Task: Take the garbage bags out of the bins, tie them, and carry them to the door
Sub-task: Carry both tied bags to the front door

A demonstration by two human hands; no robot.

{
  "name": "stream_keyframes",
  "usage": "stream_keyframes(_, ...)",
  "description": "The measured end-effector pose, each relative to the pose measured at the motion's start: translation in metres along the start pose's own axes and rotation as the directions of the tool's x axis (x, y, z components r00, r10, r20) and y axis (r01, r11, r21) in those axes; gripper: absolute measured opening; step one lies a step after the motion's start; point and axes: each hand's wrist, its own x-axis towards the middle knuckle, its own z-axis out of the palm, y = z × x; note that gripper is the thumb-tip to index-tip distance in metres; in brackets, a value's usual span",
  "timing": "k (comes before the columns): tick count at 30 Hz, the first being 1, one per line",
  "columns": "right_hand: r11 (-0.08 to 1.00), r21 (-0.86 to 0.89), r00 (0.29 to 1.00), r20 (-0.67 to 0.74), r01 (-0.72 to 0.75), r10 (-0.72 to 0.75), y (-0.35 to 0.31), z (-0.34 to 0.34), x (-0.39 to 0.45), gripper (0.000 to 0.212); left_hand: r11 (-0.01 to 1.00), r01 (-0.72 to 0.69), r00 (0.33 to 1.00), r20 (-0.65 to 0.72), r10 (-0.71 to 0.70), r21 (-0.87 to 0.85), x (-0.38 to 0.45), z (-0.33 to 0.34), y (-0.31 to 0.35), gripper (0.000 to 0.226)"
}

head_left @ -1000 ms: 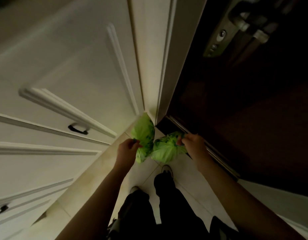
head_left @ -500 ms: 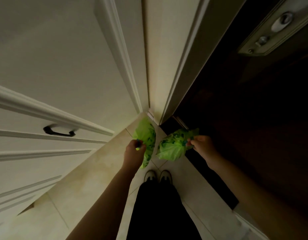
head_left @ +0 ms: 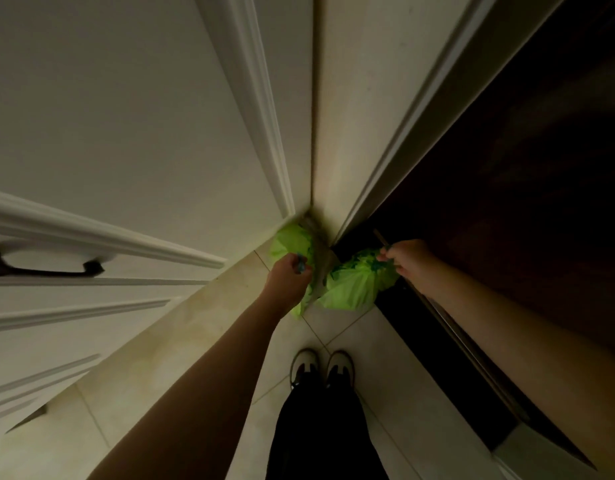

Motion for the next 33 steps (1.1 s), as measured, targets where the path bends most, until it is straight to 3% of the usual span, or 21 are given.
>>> stream_keyframes(6,0.996,0.050,0.996,0.031,0.079,-0.081,-0.046,0.008,0.026,0.022,0.997,-0.073,0.997,0.008,0.073,-0.003,0.033,0.003,0.039,0.029)
stream_keyframes(11,0.987,-0.052,0.988,-0.003,0.153,-0.153,-0.046,0.008,0.051,0.022,0.994,-0.109,0.993,0.045,0.108,0.003,0.050,0.010,0.045,0.053)
stream_keyframes(18,0.993,-0.043,0.993,0.016,0.114,-0.113,-0.049,0.005,0.060,0.020,0.988,-0.096,0.994,0.067,0.089,0.120,0.059,0.016,0.034,0.054)
stream_keyframes(22,0.996,-0.021,0.995,0.060,0.083,-0.081,-0.044,0.006,0.056,0.006,0.976,-0.088,0.995,0.052,0.079,0.198,0.056,0.011,0.034,0.052)
stream_keyframes(33,0.991,-0.114,0.993,0.108,0.070,-0.057,-0.024,0.015,0.033,0.011,0.961,-0.042,0.999,-0.018,0.049,0.272,0.036,0.005,0.014,0.052)
